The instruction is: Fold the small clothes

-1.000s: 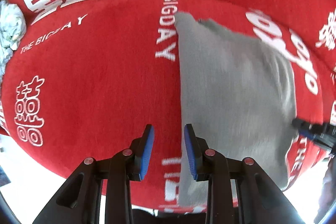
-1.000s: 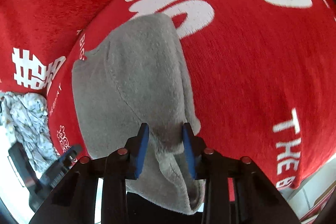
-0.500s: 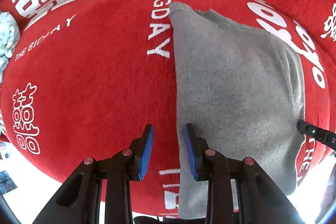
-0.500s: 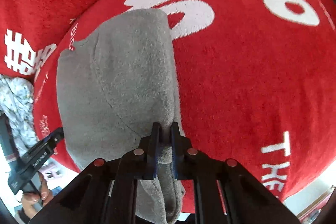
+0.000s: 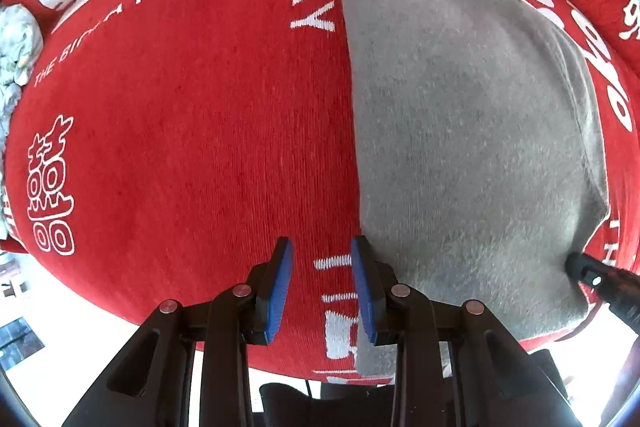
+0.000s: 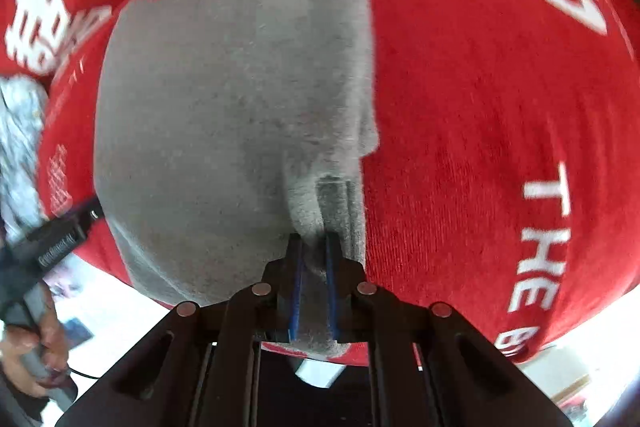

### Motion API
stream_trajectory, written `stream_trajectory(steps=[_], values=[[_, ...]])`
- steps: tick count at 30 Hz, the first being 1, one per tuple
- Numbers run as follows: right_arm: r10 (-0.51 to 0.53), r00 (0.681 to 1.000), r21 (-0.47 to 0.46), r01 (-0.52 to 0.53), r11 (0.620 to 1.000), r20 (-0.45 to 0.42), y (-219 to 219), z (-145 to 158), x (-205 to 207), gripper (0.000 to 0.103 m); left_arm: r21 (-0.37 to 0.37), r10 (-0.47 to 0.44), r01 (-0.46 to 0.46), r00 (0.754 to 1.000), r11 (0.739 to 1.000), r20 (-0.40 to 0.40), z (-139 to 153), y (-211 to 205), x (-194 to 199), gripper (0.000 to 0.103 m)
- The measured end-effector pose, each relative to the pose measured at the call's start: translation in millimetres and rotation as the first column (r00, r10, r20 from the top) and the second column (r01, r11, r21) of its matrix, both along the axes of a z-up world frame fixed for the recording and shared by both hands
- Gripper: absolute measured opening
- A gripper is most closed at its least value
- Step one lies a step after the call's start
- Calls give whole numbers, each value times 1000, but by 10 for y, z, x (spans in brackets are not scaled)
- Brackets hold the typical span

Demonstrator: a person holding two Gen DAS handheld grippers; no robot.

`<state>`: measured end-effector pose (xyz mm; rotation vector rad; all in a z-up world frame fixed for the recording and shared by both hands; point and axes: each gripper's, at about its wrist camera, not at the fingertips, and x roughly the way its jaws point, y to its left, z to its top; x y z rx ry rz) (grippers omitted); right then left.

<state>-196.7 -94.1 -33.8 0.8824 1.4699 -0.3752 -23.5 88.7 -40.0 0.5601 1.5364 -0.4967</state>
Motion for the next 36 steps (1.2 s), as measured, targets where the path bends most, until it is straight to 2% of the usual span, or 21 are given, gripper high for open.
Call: stream_trajectory(steps=[4, 12, 21, 23, 25, 30, 31, 32, 34, 36], values=[[15, 1000, -18, -15, 1000, -15, -57, 115, -16, 15, 3, -3, 3, 1000, 1000, 0, 2, 25, -30, 32], [-28, 999, -31, 28, 999, -15, -242, 324, -42, 18, -6, -2, 2, 1000, 1000, -3, 74, 23, -35, 32], [-43, 999, -27, 42, 999, -21, -209, 461, -69, 19, -18, -27, 26, 999, 999, -17, 361, -10, -20, 32], [-47, 999, -25, 46, 999, -19, -202, 491, -24, 24, -19, -36, 36, 999, 999, -18, 448, -13, -38, 32], [-48, 999, -30, 48, 998, -13, -186, 551, 18, 35, -22, -45, 45, 999, 999, -18, 531, -31, -60, 32], [-42, 999, -51, 42, 998, 5, -187, 764, 39, 52, -24, -73, 72, 997, 997, -34, 715, -80, -139, 33], [-39, 999, -55, 39, 998, 7, -184, 800, 59, 54, -29, -73, 72, 997, 997, -29, 756, -79, -157, 61], [-35, 999, -63, 36, 997, 7, -175, 856, 77, 55, -32, -74, 73, 997, 997, -16, 826, -83, -171, 103], [-26, 1000, -82, 26, 996, 6, -158, 946, 103, 64, -39, -90, 92, 995, 995, 41, 1001, -93, -205, 102], [-12, 1000, -113, 13, 993, 8, -137, 1060, 131, 72, -50, -106, 109, 993, 993, 58, 1114, -88, -211, 102]])
